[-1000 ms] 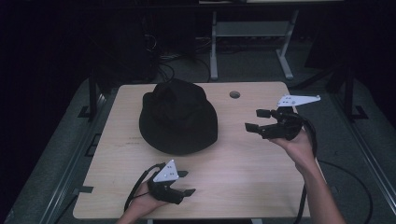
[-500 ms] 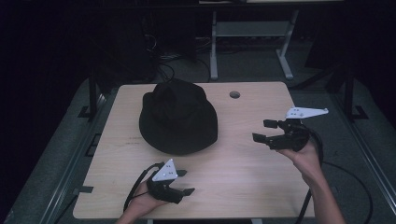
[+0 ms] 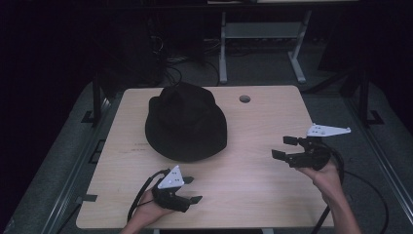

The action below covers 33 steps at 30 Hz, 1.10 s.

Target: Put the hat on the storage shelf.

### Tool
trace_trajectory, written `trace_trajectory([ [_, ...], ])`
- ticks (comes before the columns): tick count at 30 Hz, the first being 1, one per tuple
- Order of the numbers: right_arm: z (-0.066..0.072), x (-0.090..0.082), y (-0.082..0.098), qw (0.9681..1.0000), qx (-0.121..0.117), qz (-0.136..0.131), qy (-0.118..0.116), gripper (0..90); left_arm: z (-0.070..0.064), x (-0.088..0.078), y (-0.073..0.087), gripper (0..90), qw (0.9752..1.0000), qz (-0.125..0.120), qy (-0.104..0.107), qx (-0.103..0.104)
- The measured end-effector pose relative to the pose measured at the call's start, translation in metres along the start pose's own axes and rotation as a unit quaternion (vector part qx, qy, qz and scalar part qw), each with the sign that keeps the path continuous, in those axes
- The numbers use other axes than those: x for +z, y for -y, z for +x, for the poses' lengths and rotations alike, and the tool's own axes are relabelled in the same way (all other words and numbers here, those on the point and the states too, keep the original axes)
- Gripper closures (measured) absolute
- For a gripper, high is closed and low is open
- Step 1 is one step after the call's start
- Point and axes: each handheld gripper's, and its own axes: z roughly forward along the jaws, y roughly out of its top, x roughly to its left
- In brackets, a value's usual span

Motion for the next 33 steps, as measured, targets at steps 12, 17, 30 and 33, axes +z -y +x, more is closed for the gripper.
trace_trajectory([
  [12,-0.005,-0.013,0.034,0.9998,0.018,-0.001,0.01,17.7,0.001,-0.001,0.001,30.0,1.0,0.002,-0.002,-0.004],
  [17,-0.007,-0.018,0.044,0.9996,0.023,-0.001,0.015,17.7,0.002,-0.002,0.001,30.0,1.0,0.002,-0.003,-0.009],
  [30,-0.002,-0.031,0.071,0.9991,0.029,-0.012,0.03,17.9,0.003,-0.006,0.003,29.9,0.9998,0.0,-0.012,-0.014],
  [33,0.002,-0.034,0.079,0.999,0.03,-0.015,0.031,17.9,0.004,-0.007,0.003,29.9,0.9998,-0.004,-0.013,-0.016],
])
